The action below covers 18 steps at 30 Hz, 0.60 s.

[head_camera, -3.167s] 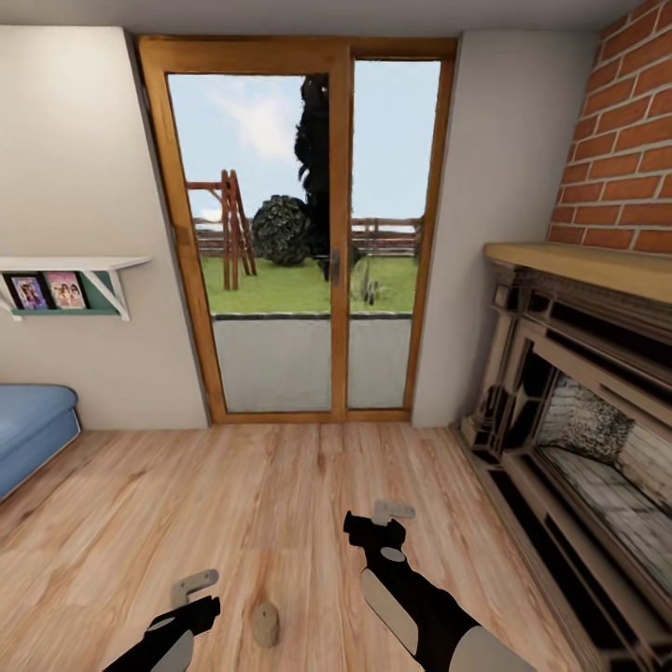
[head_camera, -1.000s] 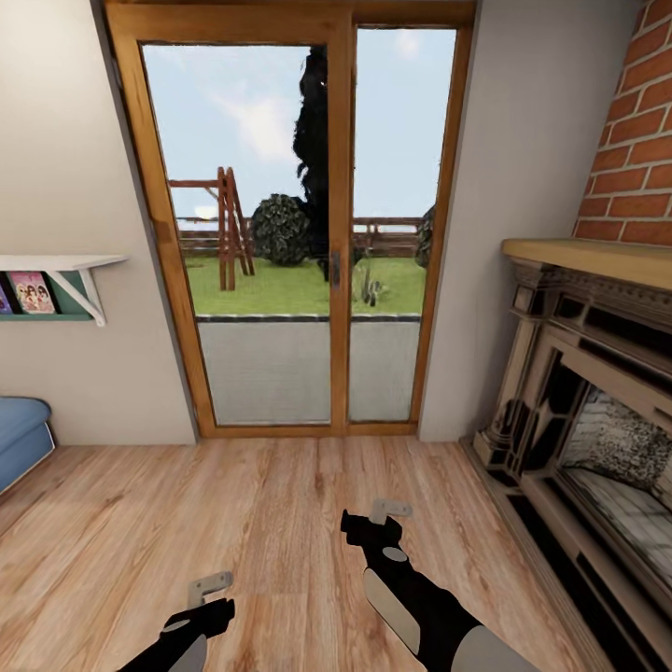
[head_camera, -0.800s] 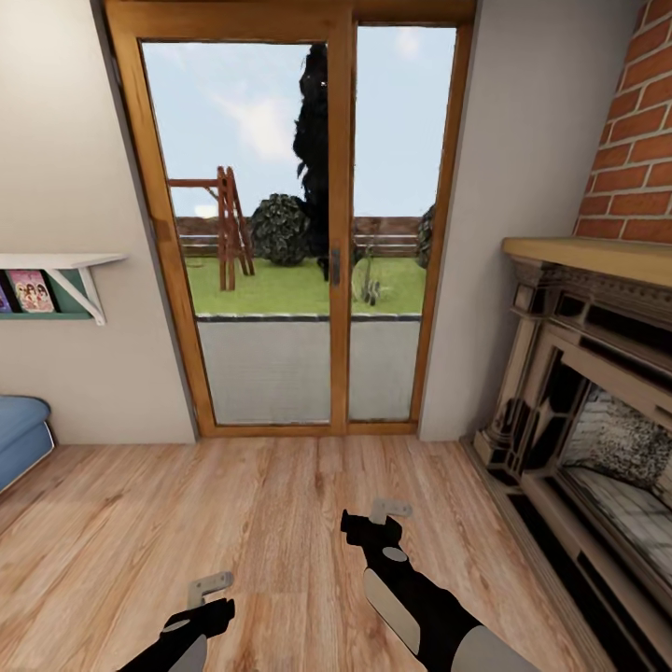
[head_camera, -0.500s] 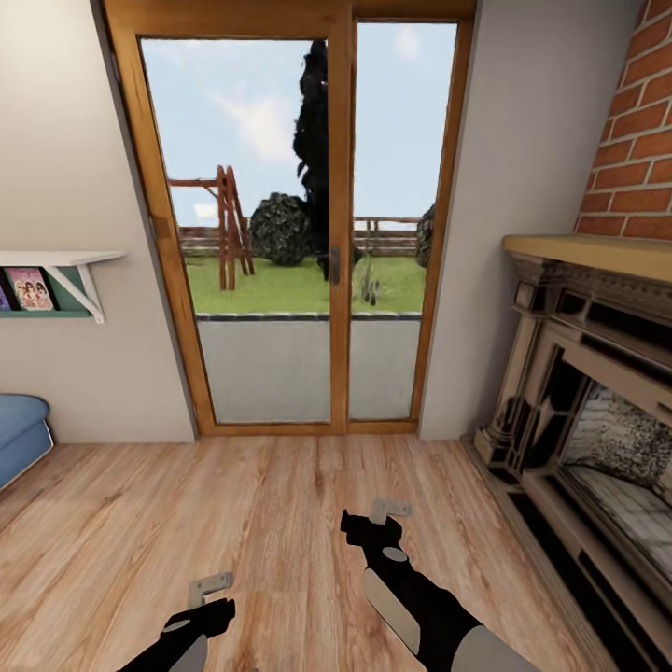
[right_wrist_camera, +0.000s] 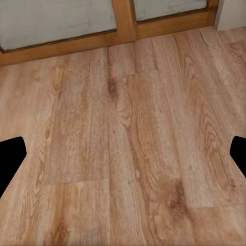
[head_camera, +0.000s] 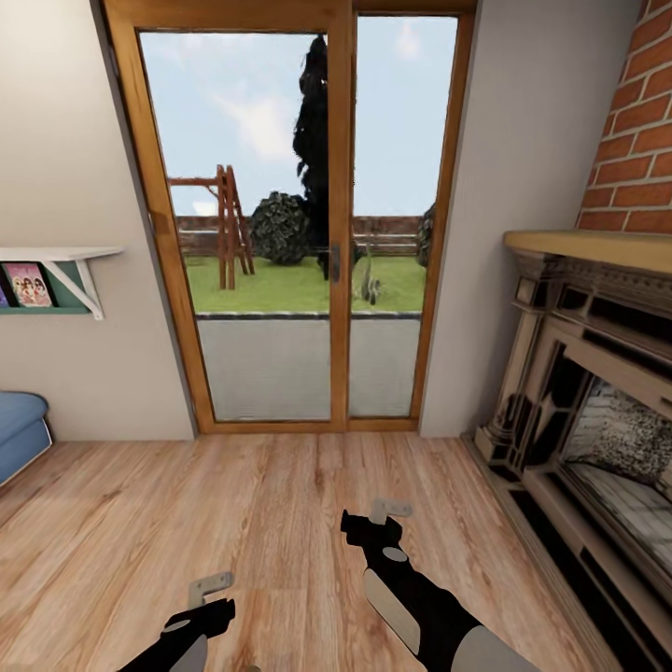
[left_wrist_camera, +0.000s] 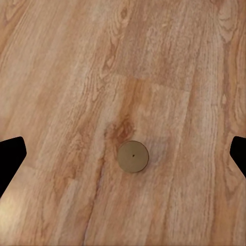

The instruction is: Place each of the two pumpkins and all three candles from the living room inside a cabinet in the living room (use any cabinet), then make sure every cabinet is closed, and position the cauldron so it is next to a table in the living room.

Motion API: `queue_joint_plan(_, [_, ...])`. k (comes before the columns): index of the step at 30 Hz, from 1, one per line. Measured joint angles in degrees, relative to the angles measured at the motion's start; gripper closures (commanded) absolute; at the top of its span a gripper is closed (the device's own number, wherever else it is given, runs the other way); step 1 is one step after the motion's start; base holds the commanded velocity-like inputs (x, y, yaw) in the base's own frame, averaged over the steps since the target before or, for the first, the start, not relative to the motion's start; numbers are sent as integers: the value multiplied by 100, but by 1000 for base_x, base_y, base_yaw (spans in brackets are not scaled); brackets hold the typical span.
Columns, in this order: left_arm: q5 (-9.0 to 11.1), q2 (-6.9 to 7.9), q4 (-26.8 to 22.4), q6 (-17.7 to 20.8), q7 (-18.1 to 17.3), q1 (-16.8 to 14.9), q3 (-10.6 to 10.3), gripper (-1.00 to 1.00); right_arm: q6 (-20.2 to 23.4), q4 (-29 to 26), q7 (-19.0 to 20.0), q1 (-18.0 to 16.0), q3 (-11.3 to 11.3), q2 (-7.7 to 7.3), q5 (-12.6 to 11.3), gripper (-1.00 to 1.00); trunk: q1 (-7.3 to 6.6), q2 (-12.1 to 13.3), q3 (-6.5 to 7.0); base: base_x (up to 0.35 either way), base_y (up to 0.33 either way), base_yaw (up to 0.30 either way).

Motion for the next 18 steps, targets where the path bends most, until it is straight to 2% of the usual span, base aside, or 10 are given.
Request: queue_joint_plan(18, [-1, 0, 1, 0, 0, 0, 0, -100, 2, 0, 0, 0, 0, 0, 0, -100, 396, -722, -323, 0, 0, 0])
